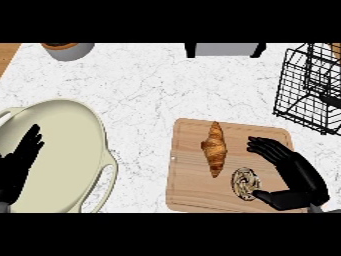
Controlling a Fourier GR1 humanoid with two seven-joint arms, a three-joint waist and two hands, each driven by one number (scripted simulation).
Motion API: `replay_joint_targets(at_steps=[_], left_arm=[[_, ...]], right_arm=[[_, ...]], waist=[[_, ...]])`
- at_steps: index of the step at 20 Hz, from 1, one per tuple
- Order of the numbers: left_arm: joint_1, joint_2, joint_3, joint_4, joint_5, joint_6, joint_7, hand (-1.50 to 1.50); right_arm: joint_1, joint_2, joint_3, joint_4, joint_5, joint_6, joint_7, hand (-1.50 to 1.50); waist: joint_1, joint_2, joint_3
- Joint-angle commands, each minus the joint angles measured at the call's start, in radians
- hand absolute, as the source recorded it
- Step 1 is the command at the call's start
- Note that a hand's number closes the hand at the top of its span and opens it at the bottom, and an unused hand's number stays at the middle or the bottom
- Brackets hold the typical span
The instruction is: Pick the cupcake from the cutting board and place it in the tiered basket
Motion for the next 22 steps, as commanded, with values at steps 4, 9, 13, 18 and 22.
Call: replay_joint_targets(at_steps=[4, 9, 13, 18, 22], left_arm=[[0.017, 0.001, -0.01, 0.014, 0.003, -0.038, 0.009, 0.0], [-0.031, -0.008, 0.001, 0.054, -0.011, -0.061, -0.005, 0.0], [-0.009, -0.006, 0.042, 0.052, -0.004, -0.107, -0.006, 0.0], [0.046, -0.015, 0.07, -0.004, -0.033, -0.098, 0.013, 0.0], [0.0, -0.063, 0.034, -0.017, -0.069, -0.05, 0.072, 0.0]], right_arm=[[-0.056, -0.276, 0.048, 0.039, 0.367, -0.026, -0.013, -1.5], [-0.187, -0.326, 0.12, 0.015, 0.353, 0.2, 0.104, -1.5], [-0.247, -0.279, 0.097, -0.045, 0.338, 0.258, 0.225, -1.5], [-0.215, -0.262, 0.061, -0.191, 0.268, 0.309, 0.445, -1.5], [-0.315, -0.236, 0.091, -0.156, 0.23, 0.384, 0.608, -1.5]], waist=[[0.015, -0.004, -0.001], [0.02, 0.0, -0.002], [0.013, -0.004, -0.001], [0.006, -0.006, -0.001], [0.013, -0.004, -0.001]])
